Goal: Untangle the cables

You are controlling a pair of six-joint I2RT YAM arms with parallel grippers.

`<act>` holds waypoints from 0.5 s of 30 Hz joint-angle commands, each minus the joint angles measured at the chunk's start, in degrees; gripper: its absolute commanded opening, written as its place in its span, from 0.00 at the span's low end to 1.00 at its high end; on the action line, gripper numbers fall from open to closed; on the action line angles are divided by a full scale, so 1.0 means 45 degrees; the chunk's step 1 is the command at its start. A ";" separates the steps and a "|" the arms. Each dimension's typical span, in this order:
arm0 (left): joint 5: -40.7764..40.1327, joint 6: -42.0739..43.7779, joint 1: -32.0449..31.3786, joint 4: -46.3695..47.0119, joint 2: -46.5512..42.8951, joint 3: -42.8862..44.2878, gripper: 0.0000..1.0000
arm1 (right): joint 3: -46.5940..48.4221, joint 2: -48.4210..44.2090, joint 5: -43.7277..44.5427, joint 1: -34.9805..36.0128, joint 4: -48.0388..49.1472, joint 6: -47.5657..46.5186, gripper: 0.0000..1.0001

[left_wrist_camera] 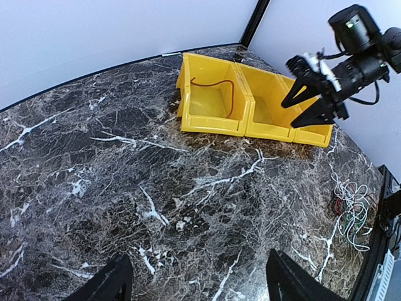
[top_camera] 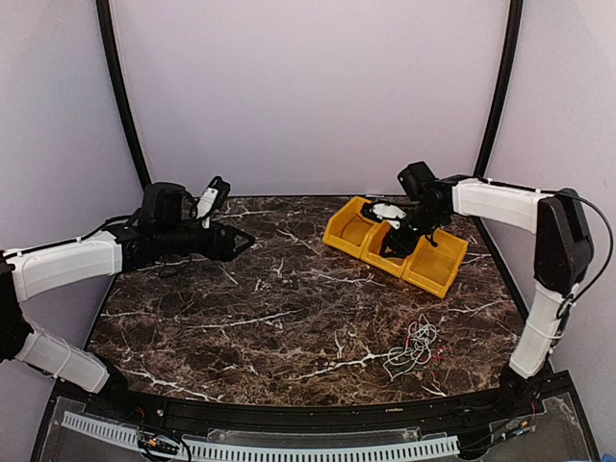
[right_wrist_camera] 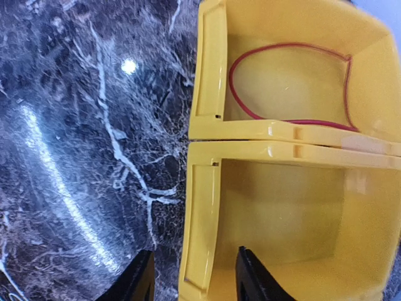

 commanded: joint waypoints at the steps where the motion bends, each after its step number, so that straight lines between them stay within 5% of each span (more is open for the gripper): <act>1: 0.0519 0.0625 -0.0329 0.0811 -0.0368 -0.0296 0.75 | -0.1133 -0.3373 -0.0820 0.0005 -0.0553 -0.0221 0.50; 8: 0.0046 0.0706 -0.3443 0.1129 -0.0177 -0.0342 0.73 | -0.5151 -0.7766 -0.1712 -0.0225 -0.1314 -0.0538 0.52; 15: -0.0513 -0.0946 -0.6063 0.1870 0.2358 0.0352 0.70 | -0.7630 -0.9925 -0.1576 -0.0422 -0.1580 -0.0510 0.54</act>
